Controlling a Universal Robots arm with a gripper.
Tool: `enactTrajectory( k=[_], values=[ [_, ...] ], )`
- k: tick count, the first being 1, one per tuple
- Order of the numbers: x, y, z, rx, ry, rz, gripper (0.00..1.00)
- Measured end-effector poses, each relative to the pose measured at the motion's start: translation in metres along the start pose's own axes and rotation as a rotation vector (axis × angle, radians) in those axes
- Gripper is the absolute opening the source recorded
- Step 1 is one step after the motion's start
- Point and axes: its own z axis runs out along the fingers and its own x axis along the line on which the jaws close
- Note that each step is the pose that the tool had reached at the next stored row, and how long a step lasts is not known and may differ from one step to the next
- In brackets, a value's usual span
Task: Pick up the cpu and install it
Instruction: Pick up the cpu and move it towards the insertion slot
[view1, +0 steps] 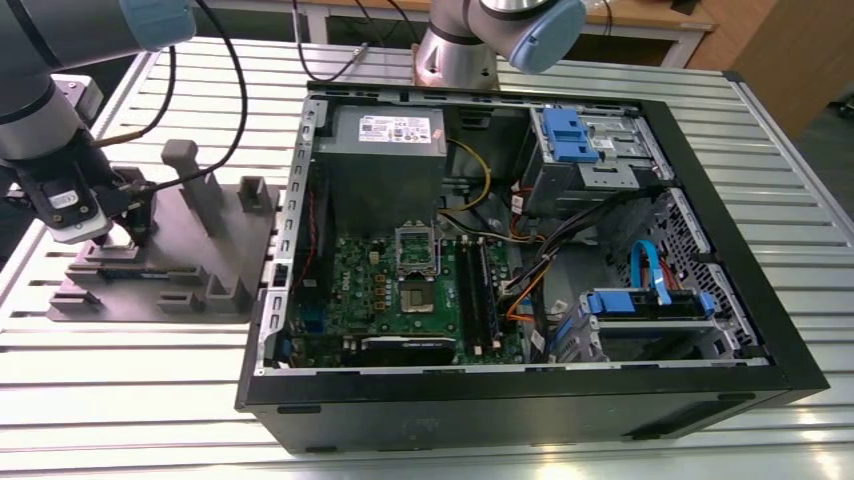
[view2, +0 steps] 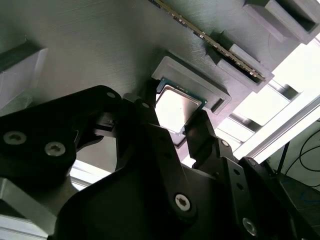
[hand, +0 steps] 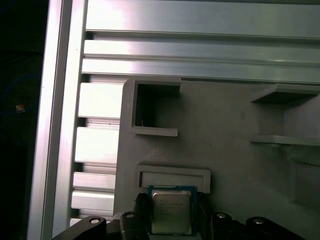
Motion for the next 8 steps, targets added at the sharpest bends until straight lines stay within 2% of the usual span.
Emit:
enactTrajectory(
  k=[4,5,8],
  values=[
    [0.0000,0.0000,0.0000,-0.0002,0.0000,0.000,0.51],
    [0.0000,0.0000,0.0000,-0.0002,0.0000,0.000,0.57],
    [0.0000,0.0000,0.0000,-0.0002,0.0000,0.000,0.57]
  ],
)
